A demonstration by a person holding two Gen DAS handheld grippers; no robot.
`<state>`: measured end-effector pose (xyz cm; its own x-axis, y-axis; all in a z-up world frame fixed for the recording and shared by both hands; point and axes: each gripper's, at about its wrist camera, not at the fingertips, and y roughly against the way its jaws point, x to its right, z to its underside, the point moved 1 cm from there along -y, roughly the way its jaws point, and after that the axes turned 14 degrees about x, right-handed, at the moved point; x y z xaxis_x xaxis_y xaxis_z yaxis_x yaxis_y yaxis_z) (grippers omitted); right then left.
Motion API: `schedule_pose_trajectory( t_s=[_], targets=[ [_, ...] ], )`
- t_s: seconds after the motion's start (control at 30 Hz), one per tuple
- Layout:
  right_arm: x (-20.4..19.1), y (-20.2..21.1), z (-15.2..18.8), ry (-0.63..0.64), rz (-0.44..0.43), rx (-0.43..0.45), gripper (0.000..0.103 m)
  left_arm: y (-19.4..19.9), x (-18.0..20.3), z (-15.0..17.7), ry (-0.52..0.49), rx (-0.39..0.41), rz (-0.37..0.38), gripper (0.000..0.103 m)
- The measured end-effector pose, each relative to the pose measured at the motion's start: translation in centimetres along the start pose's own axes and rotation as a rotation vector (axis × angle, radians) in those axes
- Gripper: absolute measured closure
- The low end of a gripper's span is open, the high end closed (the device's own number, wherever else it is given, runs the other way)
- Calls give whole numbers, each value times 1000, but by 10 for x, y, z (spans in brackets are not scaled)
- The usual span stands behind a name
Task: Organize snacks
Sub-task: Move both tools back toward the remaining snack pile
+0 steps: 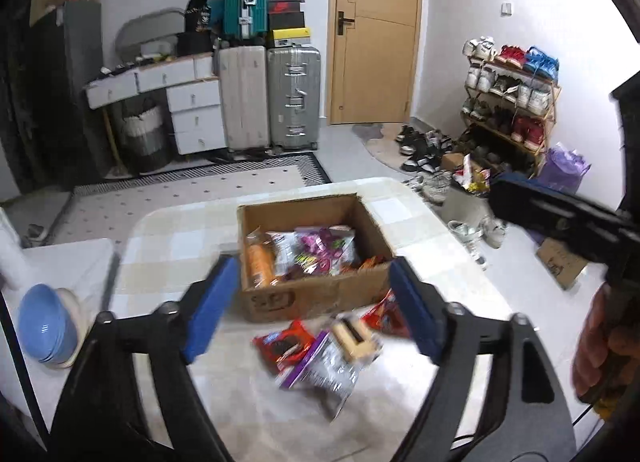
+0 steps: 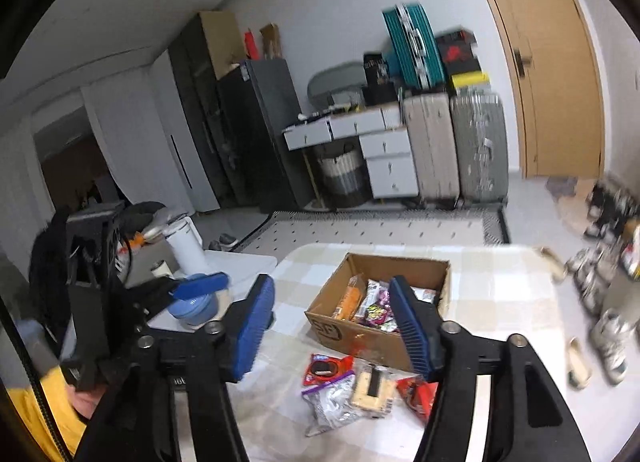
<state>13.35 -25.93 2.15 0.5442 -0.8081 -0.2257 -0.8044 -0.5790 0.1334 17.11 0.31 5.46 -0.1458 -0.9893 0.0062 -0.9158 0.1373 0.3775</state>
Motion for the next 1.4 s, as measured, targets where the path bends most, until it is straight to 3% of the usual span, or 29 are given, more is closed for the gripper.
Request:
schedule_pose_trajectory(
  t_s=[0.13, 0.2, 0.43, 0.57, 0.67, 0.83, 1.07, 1.4],
  targets=[
    [-19, 37, 19, 38, -23, 32, 28, 48, 4, 12, -8, 52, -29, 21],
    [-28, 55, 31, 49, -23, 55, 16, 69, 6, 22, -2, 67, -28, 18],
    [-44, 80, 77, 27, -33, 34, 10, 110, 0, 59, 28, 63, -39, 12],
    [-43, 81, 96, 4, -4, 31, 8, 132, -11, 80, 102, 69, -33, 1],
    [-42, 85, 106, -11, 21, 61, 7, 136, -19, 91, 138, 79, -33, 1],
    [-40, 90, 127, -17, 67, 95, 4, 123, -23, 117, 128, 54, -65, 1],
    [-23, 81, 148, -92, 80, 40, 4, 83, -26, 160, 151, -60, -56, 1],
    [-6, 67, 168, -148, 67, 1, 4, 10, -21, 190, 186, -192, -48, 1]
  ],
)
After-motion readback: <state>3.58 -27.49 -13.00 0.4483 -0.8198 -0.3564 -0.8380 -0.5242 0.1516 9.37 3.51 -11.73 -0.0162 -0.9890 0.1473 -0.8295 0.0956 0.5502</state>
